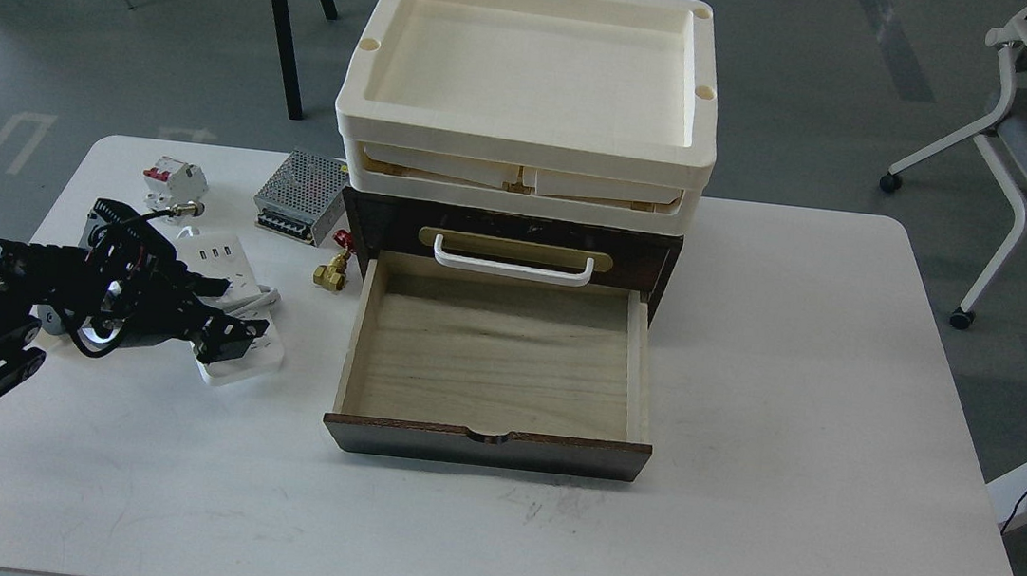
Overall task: Put charging cable into cabinet
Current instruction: 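Close the left gripper on the power strip and lift it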
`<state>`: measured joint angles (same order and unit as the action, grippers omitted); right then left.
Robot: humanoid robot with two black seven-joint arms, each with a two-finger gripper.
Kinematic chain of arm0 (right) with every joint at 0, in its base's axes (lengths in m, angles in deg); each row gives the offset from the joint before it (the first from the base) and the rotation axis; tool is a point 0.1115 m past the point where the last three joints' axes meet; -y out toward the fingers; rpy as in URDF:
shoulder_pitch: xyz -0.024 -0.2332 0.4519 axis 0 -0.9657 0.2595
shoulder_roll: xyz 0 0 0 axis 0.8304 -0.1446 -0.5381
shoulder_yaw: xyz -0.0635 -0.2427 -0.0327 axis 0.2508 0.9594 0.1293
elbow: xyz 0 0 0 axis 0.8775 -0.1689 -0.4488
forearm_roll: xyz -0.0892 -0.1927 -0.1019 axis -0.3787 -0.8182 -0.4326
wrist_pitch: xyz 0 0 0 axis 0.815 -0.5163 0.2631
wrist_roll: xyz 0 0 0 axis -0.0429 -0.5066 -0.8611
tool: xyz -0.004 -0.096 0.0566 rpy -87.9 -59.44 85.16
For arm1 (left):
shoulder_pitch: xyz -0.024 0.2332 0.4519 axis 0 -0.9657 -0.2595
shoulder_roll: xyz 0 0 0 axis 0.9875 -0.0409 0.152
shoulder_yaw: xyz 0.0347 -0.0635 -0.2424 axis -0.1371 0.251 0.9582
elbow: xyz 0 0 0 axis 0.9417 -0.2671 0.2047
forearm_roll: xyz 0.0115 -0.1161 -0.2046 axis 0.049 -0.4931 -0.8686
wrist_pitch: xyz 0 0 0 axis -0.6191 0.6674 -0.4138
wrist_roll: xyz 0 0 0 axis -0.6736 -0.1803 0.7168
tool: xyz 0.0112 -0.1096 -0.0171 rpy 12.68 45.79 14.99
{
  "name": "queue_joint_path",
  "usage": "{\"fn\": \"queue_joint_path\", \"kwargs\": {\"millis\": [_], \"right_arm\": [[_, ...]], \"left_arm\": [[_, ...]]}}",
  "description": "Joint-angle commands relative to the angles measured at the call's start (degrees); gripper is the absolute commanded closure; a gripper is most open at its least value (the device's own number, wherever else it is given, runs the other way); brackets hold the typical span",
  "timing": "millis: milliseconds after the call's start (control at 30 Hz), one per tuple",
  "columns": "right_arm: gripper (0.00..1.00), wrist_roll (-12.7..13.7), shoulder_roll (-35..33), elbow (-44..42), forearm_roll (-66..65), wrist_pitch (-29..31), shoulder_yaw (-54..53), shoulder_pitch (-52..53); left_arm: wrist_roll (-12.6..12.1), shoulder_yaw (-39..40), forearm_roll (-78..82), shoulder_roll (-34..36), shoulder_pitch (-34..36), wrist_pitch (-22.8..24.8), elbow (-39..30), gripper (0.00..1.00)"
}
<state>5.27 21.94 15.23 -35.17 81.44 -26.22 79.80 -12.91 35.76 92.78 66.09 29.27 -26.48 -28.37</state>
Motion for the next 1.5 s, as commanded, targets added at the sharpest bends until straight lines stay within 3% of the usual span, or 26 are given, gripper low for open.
{"fn": "queue_joint_path", "kwargs": {"millis": [0, 267, 400, 433, 500, 700, 833, 1000, 1200, 1467], "right_arm": [[0.0, 0.0, 0.0, 0.0, 0.0, 0.0, -0.1, -0.5], [0.0, 0.0, 0.0, 0.0, 0.0, 0.0, -0.1, -0.8], [0.0, 0.0, -0.1, -0.1, 0.0, 0.0, -0.1, -0.9], [0.0, 0.0, -0.1, -0.2, 0.0, 0.0, -0.2, -1.0], [0.0, 0.0, -0.1, -0.2, 0.0, 0.0, -0.3, -1.1], [0.0, 0.0, -0.1, -0.1, 0.0, 0.0, -0.5, -1.6], [0.0, 0.0, -0.3, -0.1, 0.0, 0.0, -0.5, -1.8], [0.0, 0.0, -0.4, -0.1, 0.0, 0.0, -0.9, -2.1], [0.0, 0.0, -0.4, -0.2, 0.0, 0.0, -0.9, -2.2], [0.0, 0.0, -0.3, -0.2, 0.0, 0.0, -0.9, -2.4]], "left_arm": [[0.0, -0.2, 0.0, 0.2, 0.0, -1.4, 0.0, 0.37], [0.0, -0.4, 0.0, 0.3, -0.5, -4.1, -0.2, 0.38], [0.0, -0.4, 0.0, 0.3, -0.9, -4.8, -0.5, 0.54], [0.0, -0.4, 0.0, 0.3, -1.0, -4.9, -0.5, 0.62], [0.0, -0.4, 0.0, 0.5, -1.0, -5.2, -0.4, 0.89], [0.0, -1.9, 0.0, 0.6, -0.5, -7.1, -0.3, 1.0], [0.0, -2.2, 0.0, 0.6, -0.4, -13.2, 0.0, 1.0], [0.0, -2.0, 0.0, 2.3, 0.0, -13.1, -1.9, 1.0], [0.0, -1.5, -0.8, 15.8, 1.0, -4.3, -19.4, 1.0], [0.0, -0.9, -27.5, 32.6, 1.8, 2.9, -46.7, 1.0]]}}
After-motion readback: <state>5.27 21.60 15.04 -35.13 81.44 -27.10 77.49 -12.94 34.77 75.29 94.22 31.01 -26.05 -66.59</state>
